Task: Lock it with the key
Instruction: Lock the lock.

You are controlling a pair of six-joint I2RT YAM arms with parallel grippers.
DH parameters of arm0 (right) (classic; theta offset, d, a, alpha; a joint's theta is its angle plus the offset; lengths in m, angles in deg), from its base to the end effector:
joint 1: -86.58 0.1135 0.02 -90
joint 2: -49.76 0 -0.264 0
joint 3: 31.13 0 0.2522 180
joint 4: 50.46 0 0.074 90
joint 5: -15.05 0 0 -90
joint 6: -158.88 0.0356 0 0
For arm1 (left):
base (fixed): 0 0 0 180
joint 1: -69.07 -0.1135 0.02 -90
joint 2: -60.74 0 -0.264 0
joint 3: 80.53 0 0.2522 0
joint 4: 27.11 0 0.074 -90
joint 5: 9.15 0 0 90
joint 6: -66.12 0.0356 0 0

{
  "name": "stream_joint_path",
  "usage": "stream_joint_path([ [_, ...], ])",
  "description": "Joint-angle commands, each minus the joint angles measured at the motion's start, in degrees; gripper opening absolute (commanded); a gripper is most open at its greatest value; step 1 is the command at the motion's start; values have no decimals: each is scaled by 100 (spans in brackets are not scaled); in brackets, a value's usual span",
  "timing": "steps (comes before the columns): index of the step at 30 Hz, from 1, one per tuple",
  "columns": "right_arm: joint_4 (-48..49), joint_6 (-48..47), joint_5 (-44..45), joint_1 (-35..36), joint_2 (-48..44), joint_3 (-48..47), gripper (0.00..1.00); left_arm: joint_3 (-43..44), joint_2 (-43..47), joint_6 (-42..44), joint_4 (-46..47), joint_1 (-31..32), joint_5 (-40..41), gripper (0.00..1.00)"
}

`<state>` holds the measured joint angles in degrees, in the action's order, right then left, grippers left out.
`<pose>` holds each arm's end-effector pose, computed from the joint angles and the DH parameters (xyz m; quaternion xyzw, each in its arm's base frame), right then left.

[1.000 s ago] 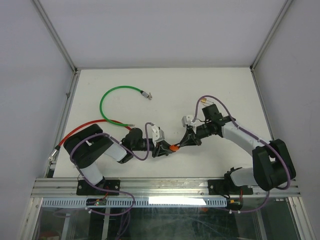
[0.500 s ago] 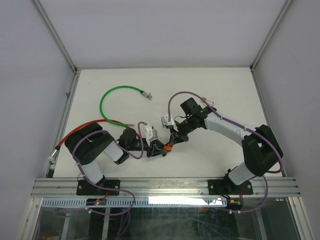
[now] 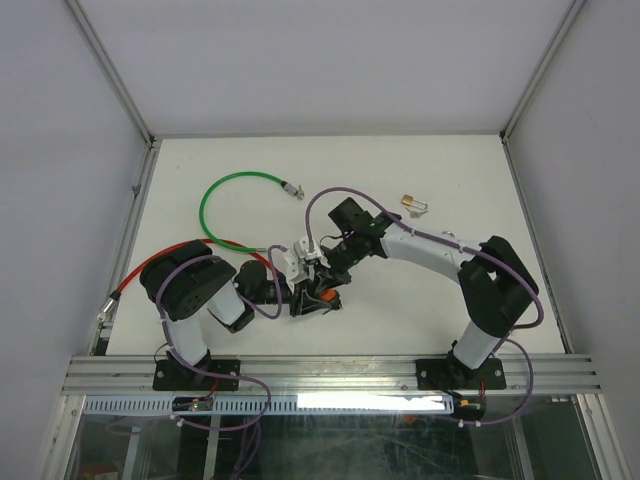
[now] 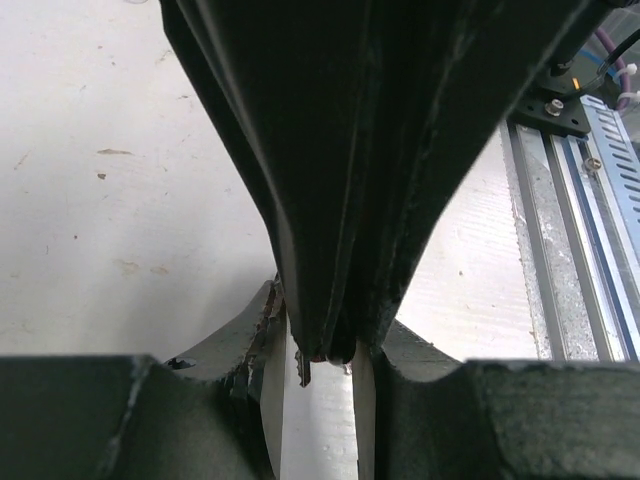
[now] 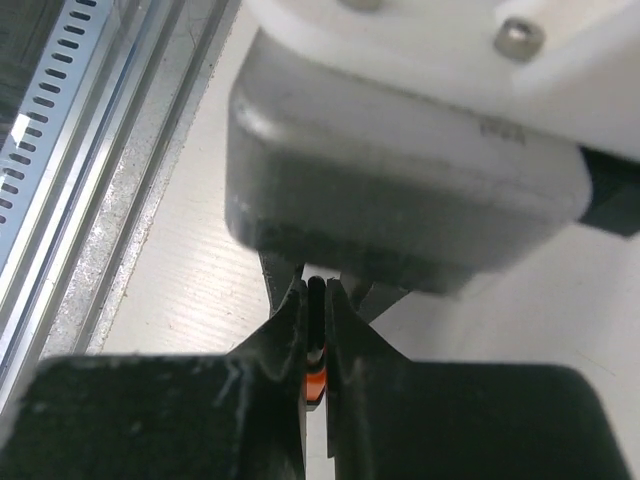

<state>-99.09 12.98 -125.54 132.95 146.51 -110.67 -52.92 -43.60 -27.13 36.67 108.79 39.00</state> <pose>0.2088 0.2589 0.2129 -0.7445 0.4851 0.4007 0.2233 0.1704 -0.1724 0.1013 0.4399 0.6244 -0.4731 0.4390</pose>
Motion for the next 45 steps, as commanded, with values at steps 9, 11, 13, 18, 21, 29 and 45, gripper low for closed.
stream_joint_path([
  [9,-668,348,-1356,-1865,-1619,971,0,286,8,-1174,1947,-257,344,15],
  [11,-523,464,-1563,-2137,-1882,1075,0,298,9,-1460,2091,-256,332,27],
  [13,-448,585,-1812,-2457,-2066,1116,0,247,70,-1624,2213,-255,403,39],
  [18,-62,1052,-2459,-3048,-2511,1328,0,41,415,-1864,2217,-249,713,57],
  [21,237,1323,-2718,-3278,-2741,1503,0,-11,545,-2203,2217,-238,848,58],
  [29,636,1685,-3058,-3613,-2893,1700,0,-57,883,-2701,2214,63,1405,59],
  [45,739,1763,-3130,-3732,-2885,1779,0,768,2126,-2260,-1180,1051,3251,54],
])
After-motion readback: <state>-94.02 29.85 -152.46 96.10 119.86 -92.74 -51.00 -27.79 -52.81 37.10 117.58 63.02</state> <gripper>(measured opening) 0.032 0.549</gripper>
